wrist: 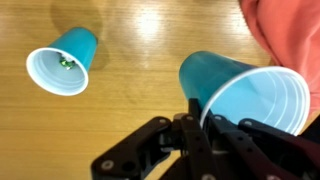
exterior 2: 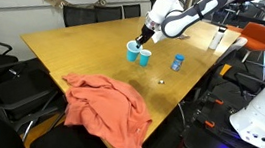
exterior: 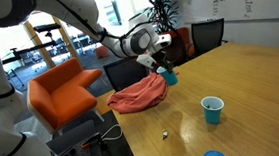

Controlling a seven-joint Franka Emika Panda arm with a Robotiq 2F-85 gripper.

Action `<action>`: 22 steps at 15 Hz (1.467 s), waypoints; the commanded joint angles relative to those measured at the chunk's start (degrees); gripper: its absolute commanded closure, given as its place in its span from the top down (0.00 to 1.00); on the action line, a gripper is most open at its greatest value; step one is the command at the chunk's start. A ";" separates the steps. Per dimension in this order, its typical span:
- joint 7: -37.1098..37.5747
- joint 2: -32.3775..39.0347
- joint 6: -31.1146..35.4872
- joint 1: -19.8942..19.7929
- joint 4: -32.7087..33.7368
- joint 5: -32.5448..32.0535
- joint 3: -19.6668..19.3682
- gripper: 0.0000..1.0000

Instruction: Pour the contents in the blue cup on the left into the cup on the right

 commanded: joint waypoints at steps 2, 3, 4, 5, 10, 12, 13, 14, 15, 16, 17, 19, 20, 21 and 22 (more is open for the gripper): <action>-8.15 -0.22 0.08 3.17 -0.50 9.94 -2.60 0.04; -8.31 -0.06 0.08 2.82 -0.50 10.27 -2.27 0.04; -8.32 0.00 0.09 2.72 -0.50 10.33 -2.23 0.04; -8.33 0.01 0.09 2.71 -0.50 10.36 -2.23 0.04; -9.66 4.72 -0.99 7.74 2.14 14.70 -8.50 0.01; -11.18 6.65 -1.06 8.59 3.00 17.08 -9.41 0.01; -11.89 7.56 -1.17 8.84 3.50 18.06 -9.63 0.01; -12.30 8.44 -1.04 9.01 3.95 18.85 -9.79 0.01; -12.64 9.27 -1.19 9.11 4.63 19.52 -9.88 0.01; -13.41 10.17 -1.39 8.94 5.34 20.26 -9.73 0.01; -13.76 10.84 -1.50 8.81 5.89 20.94 -9.62 0.01; -14.78 12.21 -1.98 8.40 7.15 22.39 -9.24 0.01; -14.86 12.86 -2.04 8.58 7.75 22.54 -9.55 0.01; -15.14 13.61 -2.21 8.54 8.39 22.93 -9.62 0.01; -15.02 14.30 -2.41 8.63 8.98 23.03 -9.87 0.01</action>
